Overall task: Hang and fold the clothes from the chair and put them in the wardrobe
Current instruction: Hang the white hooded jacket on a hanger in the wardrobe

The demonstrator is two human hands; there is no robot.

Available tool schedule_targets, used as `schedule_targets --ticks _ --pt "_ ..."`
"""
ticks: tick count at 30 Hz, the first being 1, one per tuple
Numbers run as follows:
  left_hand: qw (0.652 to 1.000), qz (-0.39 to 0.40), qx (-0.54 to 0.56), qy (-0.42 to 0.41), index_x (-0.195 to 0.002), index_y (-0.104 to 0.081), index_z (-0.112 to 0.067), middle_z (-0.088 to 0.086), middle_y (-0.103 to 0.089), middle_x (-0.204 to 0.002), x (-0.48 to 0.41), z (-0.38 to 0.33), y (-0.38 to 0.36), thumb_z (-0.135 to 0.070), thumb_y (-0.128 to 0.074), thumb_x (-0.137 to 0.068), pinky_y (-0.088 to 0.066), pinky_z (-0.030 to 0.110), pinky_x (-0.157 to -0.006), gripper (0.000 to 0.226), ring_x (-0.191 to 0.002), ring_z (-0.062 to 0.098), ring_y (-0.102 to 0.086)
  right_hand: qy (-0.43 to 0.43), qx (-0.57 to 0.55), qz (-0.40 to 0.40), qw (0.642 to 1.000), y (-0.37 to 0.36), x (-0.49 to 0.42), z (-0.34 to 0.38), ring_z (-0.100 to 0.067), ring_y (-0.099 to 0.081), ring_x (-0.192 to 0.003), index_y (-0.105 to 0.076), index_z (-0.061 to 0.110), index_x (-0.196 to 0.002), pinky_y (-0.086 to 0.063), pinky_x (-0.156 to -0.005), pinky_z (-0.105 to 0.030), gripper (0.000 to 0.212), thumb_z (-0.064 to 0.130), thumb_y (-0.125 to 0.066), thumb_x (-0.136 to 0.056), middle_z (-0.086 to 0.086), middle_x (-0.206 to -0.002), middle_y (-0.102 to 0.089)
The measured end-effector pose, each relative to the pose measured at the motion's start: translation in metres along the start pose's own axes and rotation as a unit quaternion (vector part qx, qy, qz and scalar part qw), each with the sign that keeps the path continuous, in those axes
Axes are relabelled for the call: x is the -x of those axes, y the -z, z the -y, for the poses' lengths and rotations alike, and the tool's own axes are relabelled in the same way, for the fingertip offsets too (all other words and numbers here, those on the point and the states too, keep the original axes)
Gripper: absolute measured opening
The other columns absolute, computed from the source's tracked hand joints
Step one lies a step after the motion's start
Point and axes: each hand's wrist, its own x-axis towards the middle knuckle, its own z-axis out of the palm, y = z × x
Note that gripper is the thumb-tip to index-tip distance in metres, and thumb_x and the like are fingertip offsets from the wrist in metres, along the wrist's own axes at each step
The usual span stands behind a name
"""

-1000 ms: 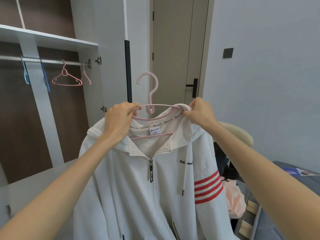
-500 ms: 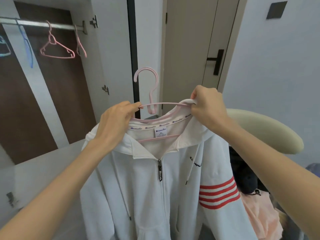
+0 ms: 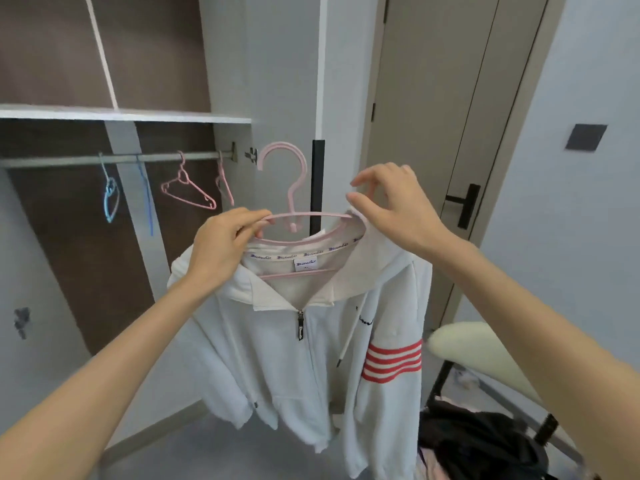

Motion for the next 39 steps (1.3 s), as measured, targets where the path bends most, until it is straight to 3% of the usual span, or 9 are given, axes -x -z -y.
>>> schedule_targets --ticks 3,5,8,14,17,20,25,31,39 --pt "1.0 -0.012 -0.021 0.002 -0.109 -0.072 -0.022 -0.013 -0.065 -0.078 -0.035 -0.012 0.037 -0.02 -0.059 -0.093 -0.051 0.044 -0.08 0.021 -0.08 0.012 -0.06 0.017 0.048 0.102 0.993 0.005 -0.027 0.016 -0.011 -0.048 -0.105 -0.056 0.025 -0.119 -0.042 -0.089 -0.031 0.037 0.051 -0.045 -0.095 0.007 -0.112 -0.059" --pt "0.999 -0.013 -0.039 -0.001 -0.11 -0.072 -0.023 -0.017 -0.064 -0.077 -0.052 -0.019 0.056 -0.022 -0.059 -0.093 -0.05 0.04 -0.081 0.022 -0.081 0.008 -0.059 0.02 0.056 0.113 0.992 0.0 -0.036 0.029 -0.018 -0.056 -0.093 -0.054 0.022 -0.113 -0.048 -0.081 -0.041 0.032 0.046 -0.039 -0.099 0.006 -0.103 -0.063" --pt "0.999 0.025 -0.047 0.01 -0.111 -0.072 -0.02 -0.016 -0.065 -0.08 -0.063 -0.024 0.076 -0.022 -0.06 -0.092 -0.051 0.041 -0.083 0.023 -0.084 0.012 -0.063 0.032 0.021 0.08 0.996 -0.005 -0.048 0.048 -0.022 -0.056 -0.077 -0.054 0.018 -0.1 -0.046 -0.071 -0.038 0.026 0.038 -0.038 -0.102 0.005 -0.084 -0.065" --pt "0.996 0.083 -0.008 0.028 -0.107 -0.072 -0.019 -0.004 -0.067 -0.083 -0.048 -0.014 0.089 -0.015 -0.061 -0.091 -0.047 0.034 -0.082 0.02 -0.08 0.012 -0.059 0.03 -0.036 0.158 0.986 -0.035 -0.049 0.075 -0.019 -0.049 -0.065 -0.055 0.009 -0.085 -0.038 -0.062 -0.037 0.034 0.038 -0.044 -0.1 -0.002 -0.074 -0.058" --pt "0.997 0.034 -0.058 0.028 -0.119 -0.066 -0.024 0.0 -0.063 -0.106 -0.039 0.002 0.087 -0.021 -0.065 -0.089 -0.038 0.025 -0.089 0.03 -0.097 0.013 -0.052 -0.014 -0.102 0.152 0.983 -0.049 -0.045 0.083 -0.009 -0.04 -0.059 -0.055 0.014 -0.076 -0.036 -0.06 -0.026 0.031 0.033 -0.048 -0.099 0.006 -0.065 -0.049" --pt "0.975 -0.049 -0.17 0.132 -0.13 -0.051 -0.019 0.006 -0.042 -0.124 -0.027 0.02 0.093 -0.035 -0.07 -0.084 -0.03 0.025 -0.095 0.052 -0.115 0.024 -0.036 -0.05 -0.12 0.161 0.978 -0.058 -0.043 0.09 -0.007 -0.036 -0.054 -0.058 0.013 -0.077 -0.029 -0.05 -0.015 0.031 0.033 -0.049 -0.099 0.008 -0.06 -0.043" --pt "0.951 0.03 -0.191 0.241 -0.106 -0.039 -0.011 0.006 -0.052 -0.101 -0.008 0.047 0.108 -0.041 -0.066 -0.083 -0.052 0.045 -0.079 0.046 -0.094 0.029 -0.055 -0.063 -0.149 0.173 0.972 -0.065 -0.045 0.107 -0.011 -0.034 -0.056 -0.058 0.017 -0.073 -0.027 -0.054 -0.023 0.033 0.036 -0.05 -0.099 0.003 -0.064 -0.042" --pt "0.949 0.03 -0.258 0.178 -0.102 -0.048 -0.009 0.008 -0.059 -0.086 0.002 0.056 0.112 -0.027 -0.036 -0.1 -0.048 0.039 -0.066 0.021 -0.075 0.027 -0.057 -0.103 -0.194 0.215 0.952 -0.084 -0.039 0.114 -0.017 -0.04 -0.072 -0.059 0.018 -0.073 -0.032 -0.071 -0.03 0.034 0.038 -0.048 -0.099 -0.005 -0.076 -0.046" --pt "0.958 0.041 -0.236 0.158 -0.1 -0.05 -0.012 0.007 -0.062 -0.086 0.012 0.081 0.1 -0.026 -0.042 -0.098 -0.054 0.045 -0.07 0.016 -0.074 0.028 -0.06 -0.188 -0.29 0.273 0.898 -0.111 -0.037 0.124 -0.009 -0.024 -0.044 -0.056 0.012 -0.078 -0.028 -0.046 -0.015 0.032 0.031 -0.045 -0.102 0.011 -0.047 -0.028"
